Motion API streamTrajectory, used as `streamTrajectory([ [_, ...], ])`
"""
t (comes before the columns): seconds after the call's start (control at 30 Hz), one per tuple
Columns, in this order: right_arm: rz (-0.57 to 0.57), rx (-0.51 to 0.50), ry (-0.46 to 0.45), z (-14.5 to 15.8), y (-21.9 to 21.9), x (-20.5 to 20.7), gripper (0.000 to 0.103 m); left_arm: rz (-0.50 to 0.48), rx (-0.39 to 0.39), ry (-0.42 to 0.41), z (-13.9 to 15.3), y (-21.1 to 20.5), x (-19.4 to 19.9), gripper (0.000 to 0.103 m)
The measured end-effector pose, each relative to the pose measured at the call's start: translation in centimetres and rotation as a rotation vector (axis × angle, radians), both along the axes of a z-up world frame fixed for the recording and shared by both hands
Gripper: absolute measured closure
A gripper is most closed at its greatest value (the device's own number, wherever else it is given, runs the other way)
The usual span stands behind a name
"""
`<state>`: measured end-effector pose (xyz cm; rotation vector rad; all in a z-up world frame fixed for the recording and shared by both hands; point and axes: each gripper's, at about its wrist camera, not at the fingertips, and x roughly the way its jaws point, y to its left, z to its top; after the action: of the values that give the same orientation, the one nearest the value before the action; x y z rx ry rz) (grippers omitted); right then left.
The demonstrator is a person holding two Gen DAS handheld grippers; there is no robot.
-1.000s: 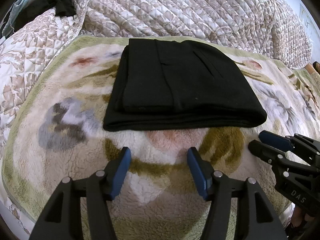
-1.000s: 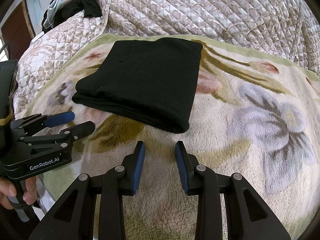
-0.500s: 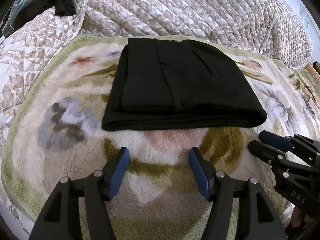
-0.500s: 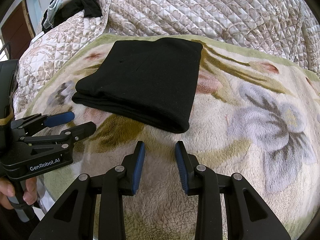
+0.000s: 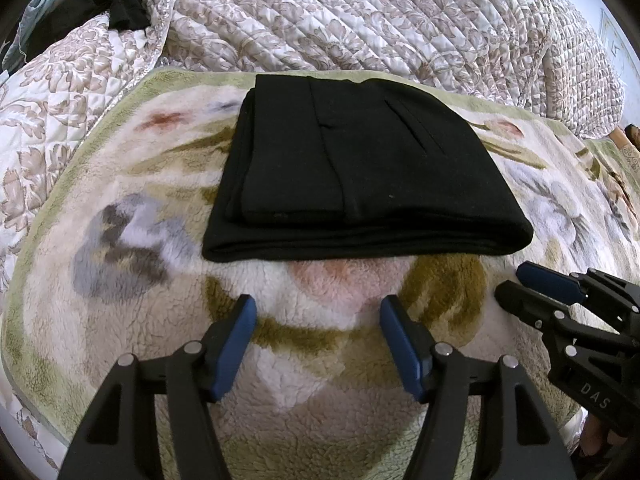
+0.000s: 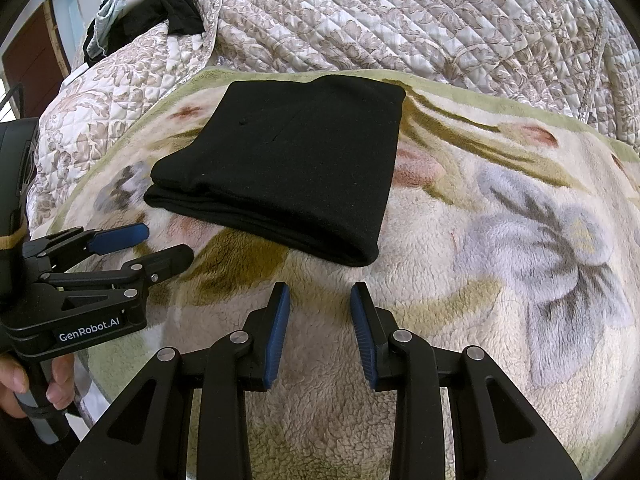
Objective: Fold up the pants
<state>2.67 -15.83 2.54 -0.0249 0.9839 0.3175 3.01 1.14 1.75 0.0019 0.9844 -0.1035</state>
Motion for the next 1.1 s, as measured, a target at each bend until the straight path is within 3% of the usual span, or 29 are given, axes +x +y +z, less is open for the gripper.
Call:
streamTrajectory([
  [1.1,0.007,-0.004,-0.008,-0.02,-0.02,-0.02,0.071,0.003,-0.003,0.008,-0.16,0.06,0.07,0.033],
])
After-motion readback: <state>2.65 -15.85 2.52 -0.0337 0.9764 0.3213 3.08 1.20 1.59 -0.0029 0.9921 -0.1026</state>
